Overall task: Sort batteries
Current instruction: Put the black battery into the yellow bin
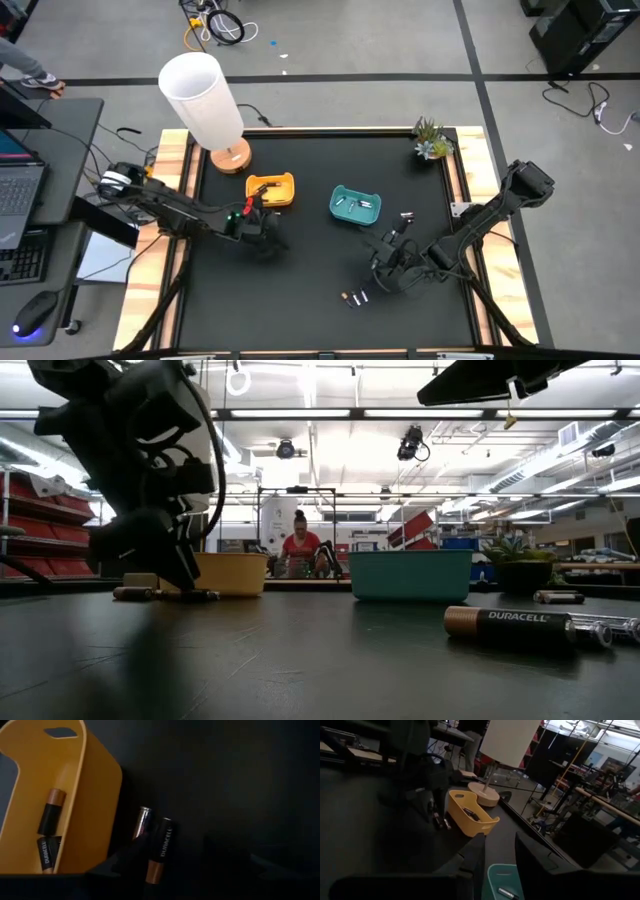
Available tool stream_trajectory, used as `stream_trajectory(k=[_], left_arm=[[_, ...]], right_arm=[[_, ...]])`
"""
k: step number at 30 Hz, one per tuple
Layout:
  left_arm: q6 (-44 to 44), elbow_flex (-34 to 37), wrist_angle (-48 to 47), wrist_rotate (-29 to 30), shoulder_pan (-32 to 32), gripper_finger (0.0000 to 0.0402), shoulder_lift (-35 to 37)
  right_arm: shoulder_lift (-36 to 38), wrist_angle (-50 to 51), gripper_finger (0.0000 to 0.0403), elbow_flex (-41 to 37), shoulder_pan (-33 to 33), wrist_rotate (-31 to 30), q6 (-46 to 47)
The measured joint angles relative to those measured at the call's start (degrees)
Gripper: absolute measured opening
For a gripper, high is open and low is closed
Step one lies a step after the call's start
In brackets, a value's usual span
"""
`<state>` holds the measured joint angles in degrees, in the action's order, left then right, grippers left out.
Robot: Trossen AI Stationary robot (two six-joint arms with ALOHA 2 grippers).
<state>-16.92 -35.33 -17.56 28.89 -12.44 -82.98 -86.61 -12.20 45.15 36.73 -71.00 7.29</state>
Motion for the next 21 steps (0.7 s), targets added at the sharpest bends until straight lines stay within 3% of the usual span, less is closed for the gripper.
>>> stream_trajectory(k=[17, 21], left_arm=[[2.94, -0.06, 0.13, -11.26, 8.51, 0.0197, -0.96], [1.82, -0.26, 0.52, -12.98, 8.69, 0.0175, -2.25]], right_arm=[[0.0, 0.25, 0.0091, 0.0, -0.07, 0.02, 0.0], [0.02, 0.23, 0.0091, -0.27, -0.07, 0.02, 0.02]])
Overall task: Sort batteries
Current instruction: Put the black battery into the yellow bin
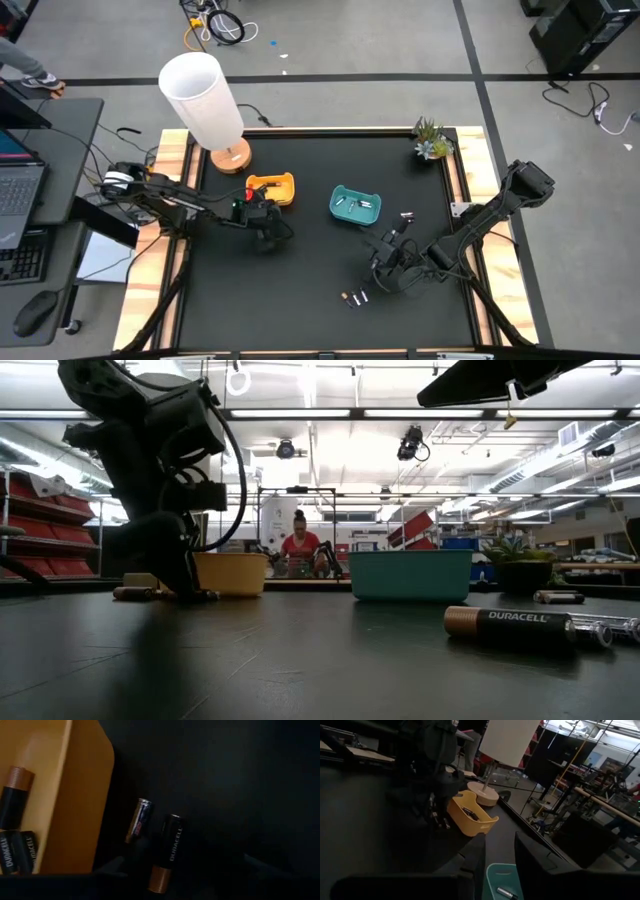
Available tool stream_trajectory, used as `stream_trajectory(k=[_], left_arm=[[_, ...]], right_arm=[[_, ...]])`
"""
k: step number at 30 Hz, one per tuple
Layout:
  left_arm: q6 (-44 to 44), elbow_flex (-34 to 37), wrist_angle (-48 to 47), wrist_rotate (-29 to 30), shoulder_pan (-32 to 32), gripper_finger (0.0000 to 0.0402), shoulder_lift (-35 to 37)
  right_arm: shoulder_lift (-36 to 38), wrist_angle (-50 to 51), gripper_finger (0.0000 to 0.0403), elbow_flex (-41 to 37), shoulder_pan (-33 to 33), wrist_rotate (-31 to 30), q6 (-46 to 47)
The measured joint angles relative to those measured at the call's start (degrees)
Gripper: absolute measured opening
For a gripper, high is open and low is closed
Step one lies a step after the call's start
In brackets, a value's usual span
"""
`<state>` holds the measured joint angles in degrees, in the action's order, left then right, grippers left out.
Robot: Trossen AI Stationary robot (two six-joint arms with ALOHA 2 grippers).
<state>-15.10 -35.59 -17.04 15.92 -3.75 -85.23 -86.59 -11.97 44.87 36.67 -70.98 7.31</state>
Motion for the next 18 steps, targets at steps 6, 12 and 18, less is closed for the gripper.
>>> stream_trajectory(k=[6, 12, 18], left_arm=[[-0.55, -0.02, 0.11, -2.19, -0.04, 0.0068, -0.5], [-3.04, -0.79, 0.27, -2.1, -0.72, 0.0052, -0.41], [-3.31, -6.62, 4.21, -4.64, -2.73, 0.0052, 3.21]], right_arm=[[0.0, 0.0, 0.009, -0.73, 0.0, -1.07, 0.21], [0.0, -0.44, 0.0089, -0.76, 0.0, -1.11, 0.11], [0.0, -0.48, 0.0089, -0.76, -0.02, -1.11, 0.15]])
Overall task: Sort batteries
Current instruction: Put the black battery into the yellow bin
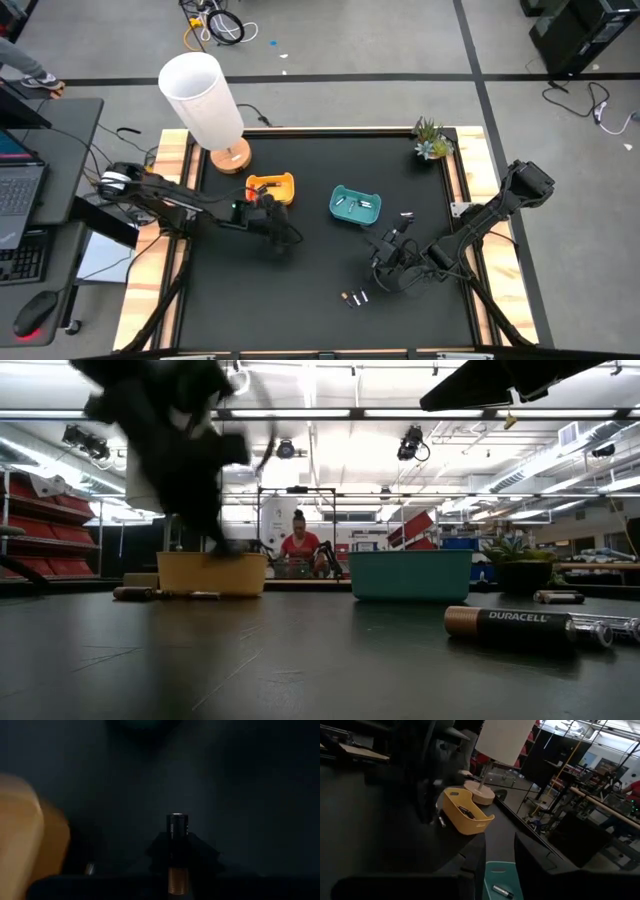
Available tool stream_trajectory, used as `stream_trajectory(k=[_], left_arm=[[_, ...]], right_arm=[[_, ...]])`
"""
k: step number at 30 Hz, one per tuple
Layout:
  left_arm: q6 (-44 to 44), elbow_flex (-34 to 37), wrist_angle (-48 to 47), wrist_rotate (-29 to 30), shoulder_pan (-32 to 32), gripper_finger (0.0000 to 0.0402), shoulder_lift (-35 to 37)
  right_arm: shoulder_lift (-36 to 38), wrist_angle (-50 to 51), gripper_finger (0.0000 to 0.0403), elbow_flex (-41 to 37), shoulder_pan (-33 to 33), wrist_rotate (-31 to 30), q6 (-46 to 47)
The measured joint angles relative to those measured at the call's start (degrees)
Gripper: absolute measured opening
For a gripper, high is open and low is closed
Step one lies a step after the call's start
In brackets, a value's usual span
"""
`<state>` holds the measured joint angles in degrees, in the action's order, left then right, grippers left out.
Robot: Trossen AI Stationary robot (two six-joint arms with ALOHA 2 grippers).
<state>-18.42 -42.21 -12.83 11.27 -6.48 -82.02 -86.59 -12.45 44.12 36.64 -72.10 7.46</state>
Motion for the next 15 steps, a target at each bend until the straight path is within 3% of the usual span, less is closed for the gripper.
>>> stream_trajectory(k=[4, 7, 11, 15], left_arm=[[0.12, -3.11, -1.22, 3.7, 0.36, 0.0052, 2.56], [0.15, -4.69, -5.96, 13.09, 2.27, 0.0055, 5.22], [-0.71, -4.4, -14.76, 22.54, 7.63, 0.0096, 5.37], [-1.4, -4.49, -18.07, 19.49, 12.69, 0.0141, 4.24]], right_arm=[[0.0, -0.22, 0.0087, -0.02, 0.0, 0.02, 0.02], [0.0, -0.43, 0.0087, -0.02, 0.0, 0.13, 0.07], [0.0, -0.88, 0.0086, -0.04, 0.07, 0.96, 0.02], [0.0, -1.01, 0.0085, -0.04, 0.07, 1.62, 0.0]])
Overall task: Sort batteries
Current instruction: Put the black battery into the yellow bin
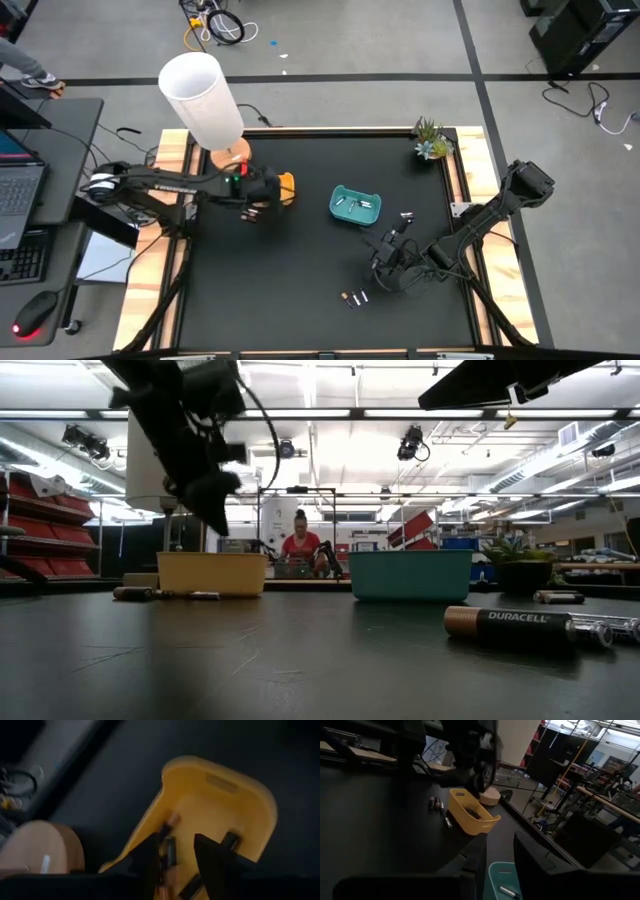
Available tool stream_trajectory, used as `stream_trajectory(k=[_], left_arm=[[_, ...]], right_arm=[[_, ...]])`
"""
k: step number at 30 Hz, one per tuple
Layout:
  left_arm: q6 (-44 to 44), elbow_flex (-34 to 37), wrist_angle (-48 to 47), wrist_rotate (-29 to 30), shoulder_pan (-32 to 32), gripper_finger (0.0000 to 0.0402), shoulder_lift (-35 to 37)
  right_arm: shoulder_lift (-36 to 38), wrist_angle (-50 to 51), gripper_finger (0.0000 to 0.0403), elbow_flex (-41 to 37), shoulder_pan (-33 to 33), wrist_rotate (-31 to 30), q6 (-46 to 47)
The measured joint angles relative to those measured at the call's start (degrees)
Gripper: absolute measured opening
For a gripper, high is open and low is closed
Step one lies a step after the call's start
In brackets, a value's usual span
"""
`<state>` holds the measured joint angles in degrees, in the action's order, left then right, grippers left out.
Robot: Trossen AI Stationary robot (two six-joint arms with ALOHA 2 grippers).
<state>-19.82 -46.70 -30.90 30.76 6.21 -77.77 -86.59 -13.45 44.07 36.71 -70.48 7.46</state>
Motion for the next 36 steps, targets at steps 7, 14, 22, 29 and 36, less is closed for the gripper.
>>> stream_trajectory(k=[7, 14, 22, 29, 36], left_arm=[[1.37, -4.56, -4.94, -5.9, -1.87, 0.017, 1.87], [-4.4, -7.38, -18.63, -10.45, -13.79, 0.016, 2.38], [-16.63, -2.09, -22.45, -5.79, -25.03, 0.0156, 1.64], [-15.34, 4.99, -22.02, -3.72, -25.51, 0.0156, 1.64], [-4.92, 11.42, -11.71, -1.77, -25.21, 0.0156, 1.64]], right_arm=[[0.0, 0.48, 0.0085, 0.0, 0.0, 0.02, 0.42], [0.0, 0.38, 0.0083, 0.0, 0.0, 0.07, 0.26], [0.0, -0.21, 0.0079, 0.0, -0.15, 1.99, 0.28], [-0.02, -1.0, 0.0078, 0.0, -0.81, 4.57, 0.26], [-0.02, -0.93, 0.0077, 0.0, -0.98, 4.59, -0.1]])
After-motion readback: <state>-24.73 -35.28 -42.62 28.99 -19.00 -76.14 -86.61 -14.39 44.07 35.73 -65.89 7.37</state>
